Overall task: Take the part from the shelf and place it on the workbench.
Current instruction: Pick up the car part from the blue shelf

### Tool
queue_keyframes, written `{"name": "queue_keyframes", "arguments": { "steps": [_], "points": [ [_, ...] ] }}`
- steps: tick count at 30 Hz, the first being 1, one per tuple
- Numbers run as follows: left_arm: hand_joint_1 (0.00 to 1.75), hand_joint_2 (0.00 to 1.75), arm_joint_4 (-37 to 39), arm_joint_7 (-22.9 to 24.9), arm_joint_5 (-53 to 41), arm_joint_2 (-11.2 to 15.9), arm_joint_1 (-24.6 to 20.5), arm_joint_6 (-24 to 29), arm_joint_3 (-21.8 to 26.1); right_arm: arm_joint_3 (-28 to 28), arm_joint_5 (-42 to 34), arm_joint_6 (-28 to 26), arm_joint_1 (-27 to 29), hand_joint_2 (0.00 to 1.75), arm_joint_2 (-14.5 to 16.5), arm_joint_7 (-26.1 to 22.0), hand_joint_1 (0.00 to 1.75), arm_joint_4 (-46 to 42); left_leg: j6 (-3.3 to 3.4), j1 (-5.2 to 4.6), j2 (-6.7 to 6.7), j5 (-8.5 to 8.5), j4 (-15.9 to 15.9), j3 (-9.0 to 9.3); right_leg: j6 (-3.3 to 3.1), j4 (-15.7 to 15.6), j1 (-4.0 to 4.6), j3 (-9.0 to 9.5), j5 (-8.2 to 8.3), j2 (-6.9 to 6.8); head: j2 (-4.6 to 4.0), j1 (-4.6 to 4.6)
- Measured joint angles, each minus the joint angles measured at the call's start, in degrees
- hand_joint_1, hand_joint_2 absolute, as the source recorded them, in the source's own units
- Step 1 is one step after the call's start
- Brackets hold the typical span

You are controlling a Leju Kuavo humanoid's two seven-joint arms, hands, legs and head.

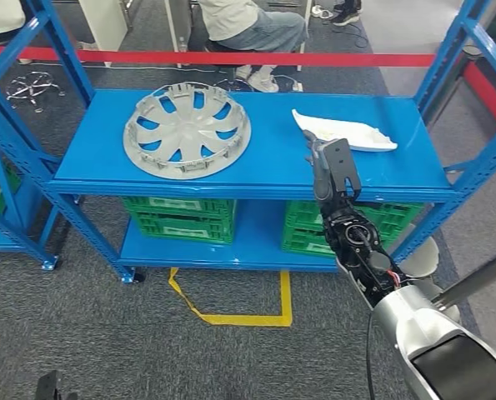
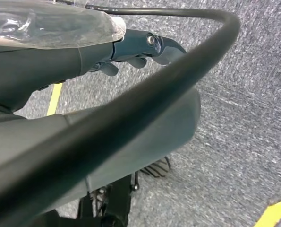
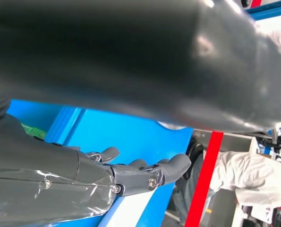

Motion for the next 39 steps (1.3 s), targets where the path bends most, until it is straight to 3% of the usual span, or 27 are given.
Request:
{"name": "queue_keyframes", "arguments": {
  "steps": [3, 5, 9, 17, 21, 39],
  "points": [
    [0.0, 0.0, 0.0, 0.0, 0.2, -0.1, 0.0, 0.1, 0.0, 0.1, -0.2, 0.1, -0.6, 0.0, 0.3, -0.5, 0.0, 0.8, -0.1, -0.52, -0.44, -0.85, 0.0, 1.26, -1.78, -10.9, 0.87, 2.93, 7.86, 0.02, 0.0, 0.69],
    [0.0, 0.0, 0.0, 0.0, 0.2, -0.1, -0.1, 0.3, 0.0, 0.1, -0.3, 0.2, -1.0, 0.0, 0.6, -0.6, 0.0, 1.1, -0.51, -0.64, -0.55, -1.1, 0.0, 1.35, -2.4, -15.1, 1.38, 4.37, 9.7, 0.02, 0.0, 0.92],
    [0.0, 0.0, 0.0, 0.0, 0.2, 0.0, 0.0, 0.5, 0.0, 0.2, -0.3, 0.2, -1.1, 0.0, 0.9, -0.7, 0.0, 1.8, 0.02, -0.84, -0.45, -1.26, 0.2, 1.18, -1.27, -16.1, 1.22, 4.74, 9.79, 0.28, 0.0, 0.52],
    [0.0, 0.0, 0.0, 0.0, 0.3, 0.1, 0.0, 0.4, 0.0, 0.2, -0.3, -0.1, -1.0, 0.0, 1.0, -0.4, 0.0, 1.9, -0.5, -0.77, -0.3, -1.08, -0.7, 1.67, -1.72, -16.1, 1.32, 4.76, 9.57, 0.46, 0.0, -0.85],
    [0.0, 0.0, 0.0, 0.0, 0.4, 0.1, 0.0, 0.4, 0.0, 0.2, -0.3, -0.2, -1.0, 0.0, 1.0, -0.3, 0.0, 1.9, -0.9, -0.72, -0.3, -1.13, -0.8, 1.71, -1.86, -16.0, 1.38, 4.79, 9.54, 0.46, 0.0, -0.98],
    [0.0, 0.0, 0.0, 0.0, 0.6, 0.2, 0.0, -0.2, 0.0, 0.2, -0.1, -0.2, -1.0, 0.0, 1.0, 0.0, 0.0, 2.0, -0.91, -0.8, -0.31, -1.14, -0.8, 1.73, -1.85, -16.2, 1.29, 4.94, 9.56, 0.43, 0.0, -1.12]
  ]
}}
